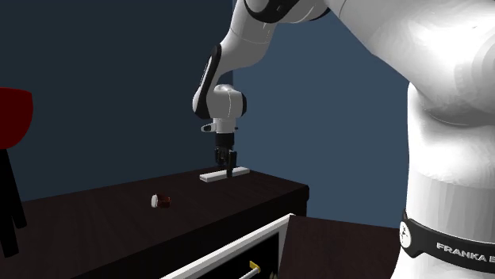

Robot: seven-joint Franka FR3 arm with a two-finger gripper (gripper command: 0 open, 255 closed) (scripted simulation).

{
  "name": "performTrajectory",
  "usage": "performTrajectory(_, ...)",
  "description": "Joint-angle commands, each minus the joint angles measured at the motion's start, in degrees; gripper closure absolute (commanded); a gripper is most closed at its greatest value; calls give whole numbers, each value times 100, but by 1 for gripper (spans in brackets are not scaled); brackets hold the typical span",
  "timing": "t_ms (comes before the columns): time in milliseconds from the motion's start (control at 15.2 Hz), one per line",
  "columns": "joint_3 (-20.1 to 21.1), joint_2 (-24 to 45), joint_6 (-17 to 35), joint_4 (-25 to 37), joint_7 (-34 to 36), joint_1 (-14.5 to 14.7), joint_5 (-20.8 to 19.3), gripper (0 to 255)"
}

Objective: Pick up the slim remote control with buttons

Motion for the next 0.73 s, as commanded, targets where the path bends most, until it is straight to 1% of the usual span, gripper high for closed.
performTrajectory(0,2,5,1,1,2,-1,2,255)
performTrajectory(330,0,-2,10,-14,-4,0,2,255)
performTrajectory(660,-120,-252,-234,-5,83,83,-145,255)
